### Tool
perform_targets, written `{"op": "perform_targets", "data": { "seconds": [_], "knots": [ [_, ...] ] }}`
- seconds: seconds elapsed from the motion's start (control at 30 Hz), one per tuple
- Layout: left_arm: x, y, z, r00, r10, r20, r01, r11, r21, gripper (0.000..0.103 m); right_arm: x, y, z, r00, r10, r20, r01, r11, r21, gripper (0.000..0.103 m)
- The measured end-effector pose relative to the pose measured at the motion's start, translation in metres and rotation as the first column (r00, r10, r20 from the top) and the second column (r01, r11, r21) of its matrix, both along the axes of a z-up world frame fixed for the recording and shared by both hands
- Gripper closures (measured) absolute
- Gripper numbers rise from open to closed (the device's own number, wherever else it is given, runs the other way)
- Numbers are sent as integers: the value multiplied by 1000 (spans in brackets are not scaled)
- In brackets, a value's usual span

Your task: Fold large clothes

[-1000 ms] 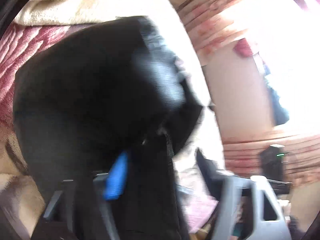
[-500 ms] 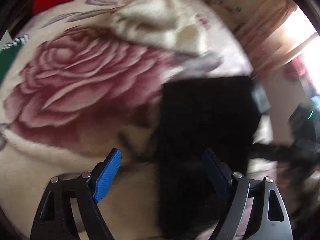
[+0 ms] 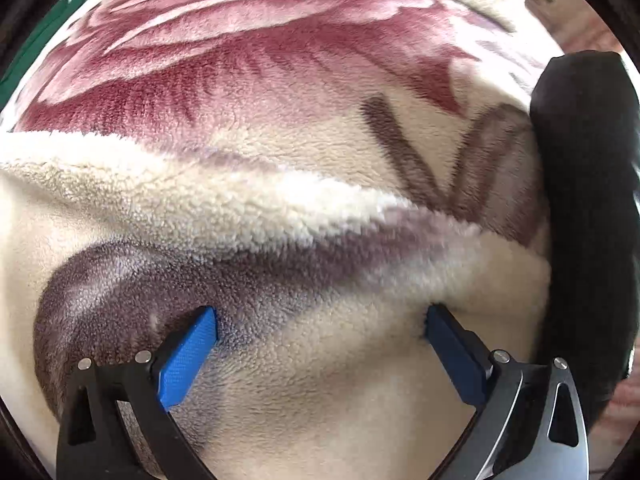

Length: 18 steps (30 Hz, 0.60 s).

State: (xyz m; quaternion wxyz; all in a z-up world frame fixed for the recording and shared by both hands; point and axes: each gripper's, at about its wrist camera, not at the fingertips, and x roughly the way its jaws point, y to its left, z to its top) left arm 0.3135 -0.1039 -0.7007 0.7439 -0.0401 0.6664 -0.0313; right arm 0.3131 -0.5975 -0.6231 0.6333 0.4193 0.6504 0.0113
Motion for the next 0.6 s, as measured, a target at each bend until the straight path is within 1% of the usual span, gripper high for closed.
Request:
{"op": "perform_targets", "data": {
  "seconds": [0.03,0.07,0.1,0.13,0.17,0.2,0.23,0.27,0.3,0.33,0.4,0.43,0.47,0.5,0.53,0.57,0.6],
  "knots": [
    [5,-4,-1,1000,-4,-30,4,1000,13,0,4,2,-3,1000,13,6,-13,1000,5,91],
    [11,-6,2,998,3,-59,-3,1000,7,0,10,5,-4,998,56,14,-56,998,10,86],
    [13,-4,13,999,29,-42,-31,998,-58,0,14,6,-4,996,93,18,-93,996,4,65],
    [13,-2,26,998,55,-10,-56,988,-141,1,16,4,0,994,109,25,-109,994,-15,49],
    [13,0,41,996,86,21,-78,963,-256,1,15,-1,4,993,106,43,-105,994,-28,21],
    [13,0,51,994,107,32,-90,938,-336,1,12,-6,6,993,92,67,-92,996,-11,8],
    [15,-5,59,992,118,34,-94,906,-414,1,9,-11,5,993,80,82,-81,997,16,8],
    [21,-14,59,994,111,23,-86,869,-487,0,8,-13,2,993,75,89,-79,996,48,8],
    [29,-28,55,996,92,10,-72,841,-536,1,7,-13,-6,993,76,85,-84,992,93,8],
    [38,-32,50,997,79,9,-60,833,-549,1,7,-11,-17,994,81,80,-91,985,143,8],
    [60,-66,31,1000,9,14,1,827,-563,0,8,-3,-39,993,92,74,-108,964,244,8],
    [77,-73,27,1000,-19,22,28,810,-586,0,10,4,-51,993,95,75,-113,949,294,8],
    [82,-87,30,998,-42,41,59,789,-611,0,11,8,-61,993,81,80,-104,935,338,8],
    [86,-89,31,997,-55,57,78,789,-609,2,13,9,-65,994,58,90,-87,928,361,8],
    [88,-100,33,993,-79,92,118,814,-570,5,17,10,-67,993,32,110,-71,924,376,11],
    [86,-107,37,987,-95,127,148,841,-521,7,19,12,-65,992,14,125,-63,914,400,35],
    [83,-107,40,983,-95,157,162,852,-498,17,22,14,-64,991,-2,136,-58,899,433,43]
  ]
}}
